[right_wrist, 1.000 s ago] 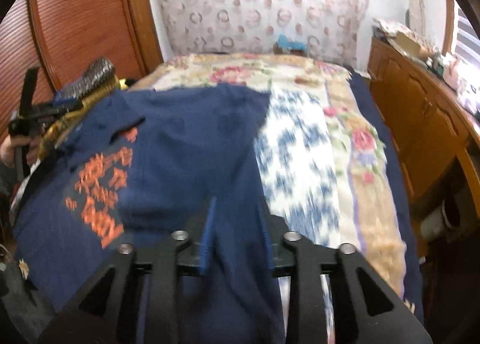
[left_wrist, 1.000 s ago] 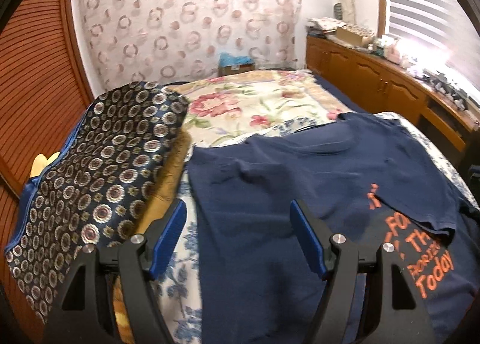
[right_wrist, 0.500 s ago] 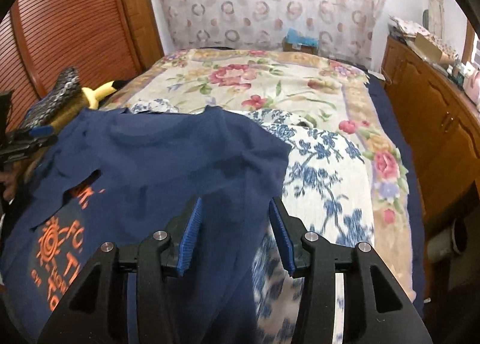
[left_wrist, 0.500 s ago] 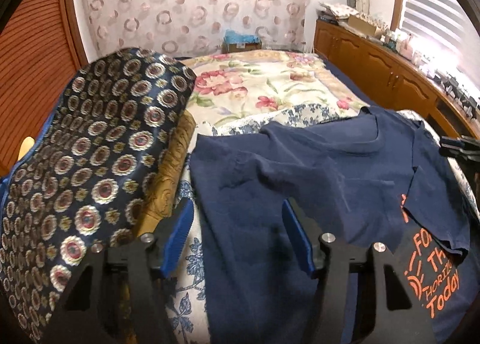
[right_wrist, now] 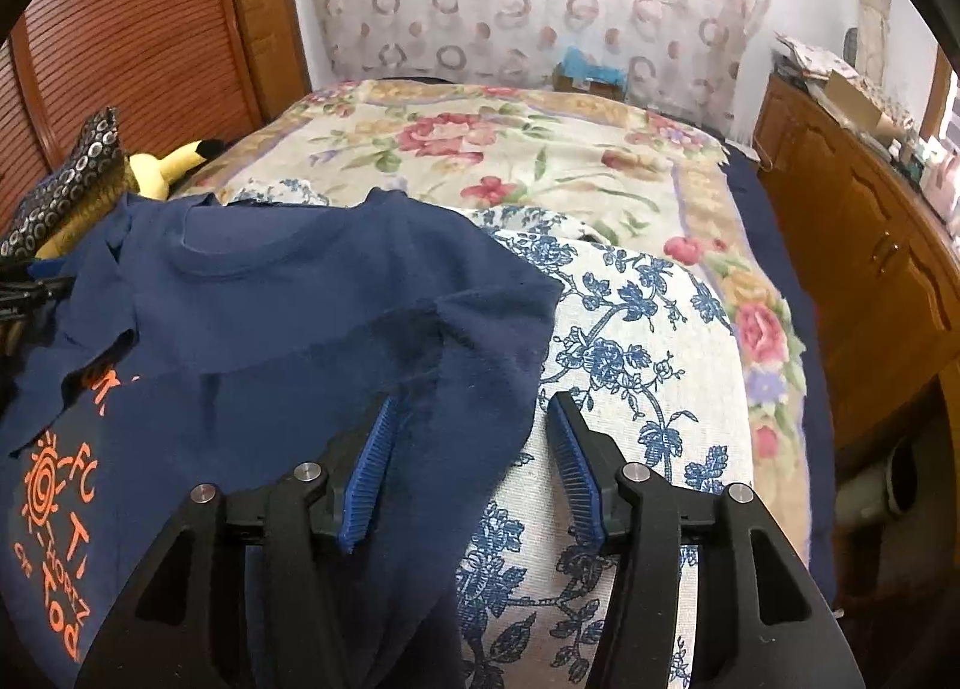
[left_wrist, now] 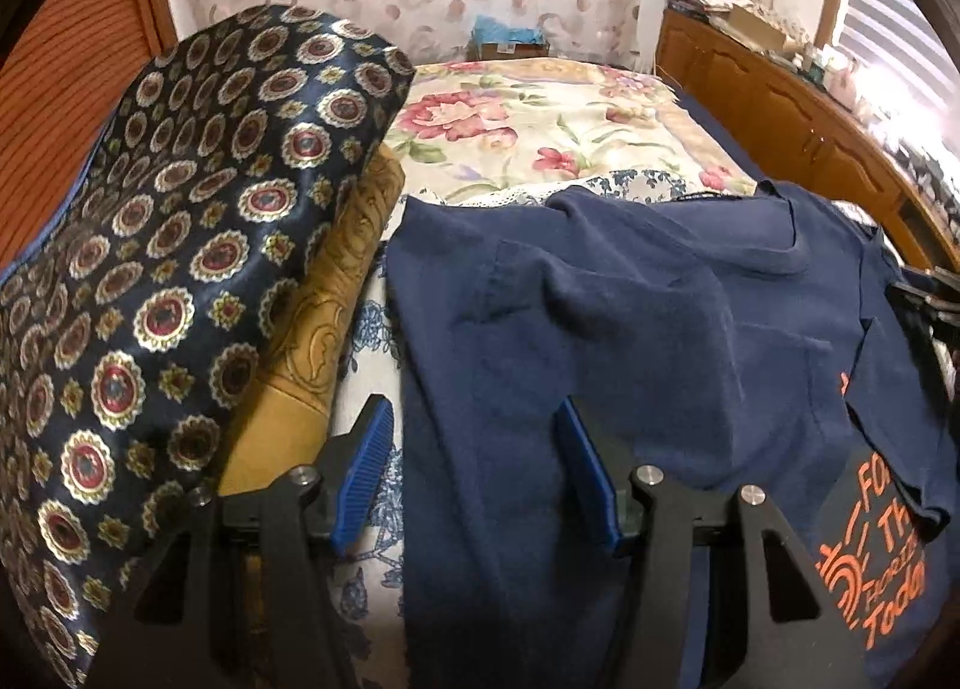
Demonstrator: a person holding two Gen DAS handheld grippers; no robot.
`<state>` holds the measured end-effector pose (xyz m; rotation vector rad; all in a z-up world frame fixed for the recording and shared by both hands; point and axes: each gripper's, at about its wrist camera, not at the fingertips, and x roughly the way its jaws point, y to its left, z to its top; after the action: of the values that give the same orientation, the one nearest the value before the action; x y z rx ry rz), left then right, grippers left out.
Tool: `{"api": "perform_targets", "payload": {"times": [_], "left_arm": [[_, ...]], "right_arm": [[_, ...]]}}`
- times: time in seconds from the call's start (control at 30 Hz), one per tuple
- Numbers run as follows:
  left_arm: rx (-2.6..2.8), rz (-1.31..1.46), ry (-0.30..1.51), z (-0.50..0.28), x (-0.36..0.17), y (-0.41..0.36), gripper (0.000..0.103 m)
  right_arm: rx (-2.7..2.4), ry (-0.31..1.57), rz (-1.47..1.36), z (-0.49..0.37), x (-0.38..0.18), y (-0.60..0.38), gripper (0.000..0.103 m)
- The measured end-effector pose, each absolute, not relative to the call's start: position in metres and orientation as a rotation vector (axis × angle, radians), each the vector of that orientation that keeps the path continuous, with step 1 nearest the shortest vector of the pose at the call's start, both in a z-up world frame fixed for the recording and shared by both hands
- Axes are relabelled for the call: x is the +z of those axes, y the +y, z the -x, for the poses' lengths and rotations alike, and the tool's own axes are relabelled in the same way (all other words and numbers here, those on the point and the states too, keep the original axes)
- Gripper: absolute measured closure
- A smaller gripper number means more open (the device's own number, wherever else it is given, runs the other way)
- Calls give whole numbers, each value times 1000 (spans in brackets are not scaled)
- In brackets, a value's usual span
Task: Fold small clothes
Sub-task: 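Open the right tool and lift it off the shirt, then grasp the shirt hem with the right tool while the left tool grasps it too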
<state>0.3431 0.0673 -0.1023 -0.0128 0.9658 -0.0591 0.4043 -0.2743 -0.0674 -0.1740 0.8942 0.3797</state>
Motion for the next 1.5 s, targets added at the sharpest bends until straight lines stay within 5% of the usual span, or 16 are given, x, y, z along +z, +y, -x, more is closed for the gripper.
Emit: {"api": "perform_targets", "payload": {"times": [0.2,0.47,1.2,1.23,1.3,1.37,1.5], "left_arm": [[-39,48,960,-341,-101,72,51],[-50,86,952,-335,-94,86,96],[-116,73,891,-328,-71,76,102],[-127,76,880,-326,-67,75,102],[-142,81,860,-323,-60,73,102],[-159,84,839,-317,-52,72,102],[-185,90,787,-298,-35,71,103]], "right_arm": [[388,897,170,-405,-69,-276,45],[386,896,171,-405,-69,-274,44],[394,901,187,-408,-69,-266,44],[400,901,184,-410,-70,-265,46],[434,899,184,-412,-69,-260,81],[481,927,169,-414,-67,-256,97],[489,897,181,-403,-53,-247,99]]}}
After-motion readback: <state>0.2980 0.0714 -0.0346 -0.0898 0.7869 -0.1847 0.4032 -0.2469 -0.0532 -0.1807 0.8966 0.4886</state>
